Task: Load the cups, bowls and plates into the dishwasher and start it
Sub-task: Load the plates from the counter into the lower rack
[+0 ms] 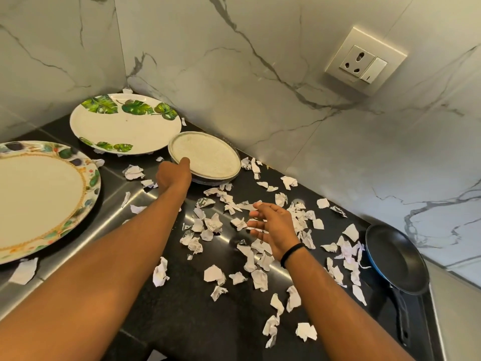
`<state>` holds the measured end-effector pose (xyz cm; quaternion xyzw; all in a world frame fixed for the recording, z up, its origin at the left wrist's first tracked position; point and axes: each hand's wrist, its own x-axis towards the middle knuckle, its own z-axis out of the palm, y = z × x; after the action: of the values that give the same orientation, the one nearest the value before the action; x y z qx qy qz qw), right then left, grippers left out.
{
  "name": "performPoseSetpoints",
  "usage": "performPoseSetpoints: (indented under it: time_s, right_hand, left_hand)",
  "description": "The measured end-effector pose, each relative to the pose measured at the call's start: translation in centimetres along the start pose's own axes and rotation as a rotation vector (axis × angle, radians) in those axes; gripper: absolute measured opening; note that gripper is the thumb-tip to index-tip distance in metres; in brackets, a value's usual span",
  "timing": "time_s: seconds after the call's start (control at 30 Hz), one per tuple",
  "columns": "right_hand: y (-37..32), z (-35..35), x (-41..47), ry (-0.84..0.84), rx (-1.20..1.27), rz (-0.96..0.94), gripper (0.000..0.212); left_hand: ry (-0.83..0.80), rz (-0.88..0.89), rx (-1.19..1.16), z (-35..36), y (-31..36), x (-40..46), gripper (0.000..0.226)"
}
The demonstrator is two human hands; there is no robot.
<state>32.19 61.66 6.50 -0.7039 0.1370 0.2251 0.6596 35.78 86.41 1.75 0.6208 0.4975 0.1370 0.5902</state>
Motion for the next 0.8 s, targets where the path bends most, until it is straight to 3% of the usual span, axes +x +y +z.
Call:
performPoseSetpoints:
  time_s: [0.13, 0.37, 0.6, 0.8]
  right_hand:
    - [-0.4, -0.2, -0.5, -0.007, 0.026, -0.010, 0.027]
    - [-1.3, -2.0, -2.4, 0.056, -0.050, -0.115, 0.018]
    - [-1.7, -7.8, -4.2, 0.230, 0.000, -0.154, 0.036]
    - [3.2, -13.0, -8.8, 0.314, -0.058, -0.172, 0.033]
  left_hand:
    - [-0.044, 0.053, -0.158, -0.4, 1.4, -1.7, 0.018]
    - [-0.073, 0.159, -0.234, -1.9, 1.5, -5.7, 0.019]
    - [-0.395, 0.271, -0.135, -2.4, 0.4, -12.6, 0.018]
    - [-0.653, 0.356, -0.019, -1.3, -1.7, -20.1, 0.017]
